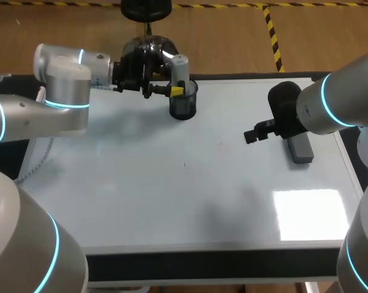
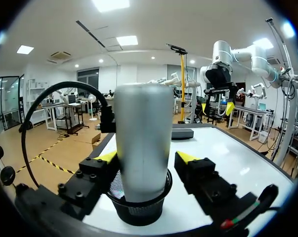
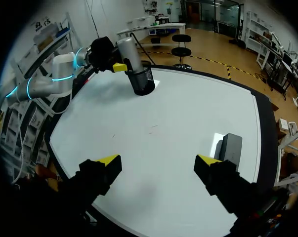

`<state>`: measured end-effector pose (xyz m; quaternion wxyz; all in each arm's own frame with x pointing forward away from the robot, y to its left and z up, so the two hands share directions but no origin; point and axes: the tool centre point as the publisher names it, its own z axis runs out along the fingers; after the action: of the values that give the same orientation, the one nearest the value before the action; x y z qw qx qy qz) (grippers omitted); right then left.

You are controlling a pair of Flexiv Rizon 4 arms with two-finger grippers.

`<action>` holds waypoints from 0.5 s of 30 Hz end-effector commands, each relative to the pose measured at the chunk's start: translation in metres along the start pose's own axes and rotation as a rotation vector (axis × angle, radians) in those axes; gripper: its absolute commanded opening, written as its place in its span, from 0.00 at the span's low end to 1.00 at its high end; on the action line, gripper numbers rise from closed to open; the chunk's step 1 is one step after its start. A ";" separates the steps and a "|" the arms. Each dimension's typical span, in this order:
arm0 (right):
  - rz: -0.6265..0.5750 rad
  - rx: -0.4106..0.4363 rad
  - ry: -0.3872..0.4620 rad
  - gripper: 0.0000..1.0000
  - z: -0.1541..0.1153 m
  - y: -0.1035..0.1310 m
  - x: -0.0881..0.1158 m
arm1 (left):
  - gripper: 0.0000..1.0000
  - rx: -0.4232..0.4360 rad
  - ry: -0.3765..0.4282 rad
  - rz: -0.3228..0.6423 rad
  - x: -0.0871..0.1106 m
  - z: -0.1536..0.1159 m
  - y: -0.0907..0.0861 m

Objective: Pick up the inspection probe, press it on each red-marked spot on the whiteboard one by one, put down the probe, pick up the eraser, and wipe off all the red marks.

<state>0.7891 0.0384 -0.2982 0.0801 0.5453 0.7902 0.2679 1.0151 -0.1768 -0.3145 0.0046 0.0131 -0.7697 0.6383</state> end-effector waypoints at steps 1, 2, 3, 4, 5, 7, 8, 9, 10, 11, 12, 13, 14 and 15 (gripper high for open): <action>-0.001 0.000 0.001 1.00 0.000 0.000 -0.001 | 1.00 0.003 -0.005 0.003 0.003 0.000 -0.001; -0.001 0.000 0.001 1.00 0.000 0.000 -0.001 | 1.00 0.002 -0.005 0.004 0.003 0.000 -0.001; -0.001 0.000 0.001 1.00 0.000 0.000 -0.001 | 1.00 0.002 -0.005 0.004 0.003 0.000 -0.002; -0.001 0.000 0.001 1.00 0.000 0.000 -0.001 | 1.00 0.002 -0.005 0.006 0.004 0.000 -0.003; -0.001 0.000 0.001 1.00 0.000 0.000 -0.001 | 1.00 0.002 -0.006 0.007 0.004 -0.001 -0.004; -0.001 0.000 0.001 1.00 0.000 0.000 -0.001 | 1.00 0.003 -0.007 0.008 0.004 -0.001 -0.004; -0.001 0.000 0.001 1.00 0.000 0.000 -0.001 | 1.00 0.002 -0.008 0.009 0.004 -0.001 -0.005; -0.001 0.000 0.001 1.00 0.000 0.000 -0.001 | 1.00 0.002 -0.008 0.010 0.004 -0.002 -0.005; -0.001 0.000 0.001 1.00 0.000 0.000 -0.001 | 1.00 0.002 -0.009 0.010 0.004 -0.002 -0.006; -0.001 0.000 0.001 1.00 0.000 0.000 -0.001 | 1.00 0.001 -0.010 0.011 0.004 -0.002 -0.006; -0.001 0.000 0.001 1.00 0.000 0.000 -0.001 | 1.00 0.001 -0.010 0.012 0.005 -0.002 -0.006; -0.001 0.000 0.001 1.00 0.000 0.000 -0.001 | 1.00 0.001 -0.011 0.013 0.005 -0.003 -0.007; -0.001 0.000 0.001 1.00 0.000 0.000 -0.001 | 1.00 0.001 -0.012 0.014 0.005 -0.003 -0.008; -0.001 0.000 0.001 1.00 0.000 0.000 -0.001 | 1.00 0.000 -0.014 0.015 0.004 -0.003 -0.008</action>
<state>0.7892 0.0384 -0.2983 0.0801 0.5453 0.7902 0.2679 1.0146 -0.1761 -0.3083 -0.0016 0.0097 -0.7687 0.6396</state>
